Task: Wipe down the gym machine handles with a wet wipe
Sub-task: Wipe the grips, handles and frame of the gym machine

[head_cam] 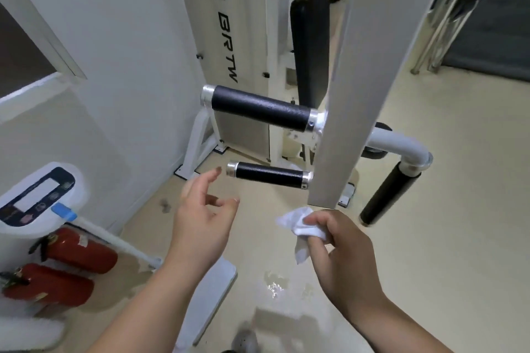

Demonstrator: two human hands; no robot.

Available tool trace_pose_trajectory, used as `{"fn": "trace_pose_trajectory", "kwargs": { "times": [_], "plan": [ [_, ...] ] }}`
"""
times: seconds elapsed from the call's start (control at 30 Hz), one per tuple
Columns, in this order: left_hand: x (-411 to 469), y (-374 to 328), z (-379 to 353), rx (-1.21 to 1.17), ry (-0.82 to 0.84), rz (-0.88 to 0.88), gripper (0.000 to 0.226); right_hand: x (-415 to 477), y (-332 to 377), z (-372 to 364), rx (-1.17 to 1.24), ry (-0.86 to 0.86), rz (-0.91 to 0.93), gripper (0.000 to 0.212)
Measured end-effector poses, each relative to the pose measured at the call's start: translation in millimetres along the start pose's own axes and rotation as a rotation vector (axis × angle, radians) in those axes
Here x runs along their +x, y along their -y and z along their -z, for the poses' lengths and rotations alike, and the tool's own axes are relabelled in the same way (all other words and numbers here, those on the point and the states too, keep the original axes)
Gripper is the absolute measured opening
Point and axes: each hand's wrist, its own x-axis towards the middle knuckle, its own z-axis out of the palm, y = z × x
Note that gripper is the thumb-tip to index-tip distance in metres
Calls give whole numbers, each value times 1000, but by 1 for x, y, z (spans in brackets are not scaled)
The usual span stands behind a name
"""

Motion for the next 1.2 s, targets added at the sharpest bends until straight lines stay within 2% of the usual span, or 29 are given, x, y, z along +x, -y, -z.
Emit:
{"fn": "trace_pose_trajectory", "kwargs": {
  "times": [0.13,0.23,0.37,0.47,0.63,0.73,0.83,0.9,1.03,1.1,1.2],
  "plan": [
    [27,22,5,34,191,-160,65,0,13,-23,-151,-100,-16,31],
    [36,30,4,11,273,-206,67,-1,25,-30,-233,-169,44,38],
    [46,32,4,-56,299,-250,62,-1,35,-29,-410,-209,146,47],
    [55,32,3,-103,320,-272,53,4,44,-33,-639,-126,138,61],
    [74,37,2,-170,330,-234,33,18,59,-61,-998,157,-21,87],
    [78,42,2,-216,359,-228,34,25,63,-74,-1017,186,-95,95],
    [81,42,0,-239,368,-246,37,27,65,-79,-1034,165,-133,88],
    [83,42,-1,-244,369,-260,36,28,68,-86,-1052,183,-86,82],
    [85,39,-3,-252,375,-281,41,38,76,-114,-973,275,89,84],
    [85,37,-3,-256,376,-282,45,44,76,-118,-945,281,100,87],
    [86,35,-1,-250,373,-293,42,42,66,-98,-1050,284,70,93]
  ]
}}
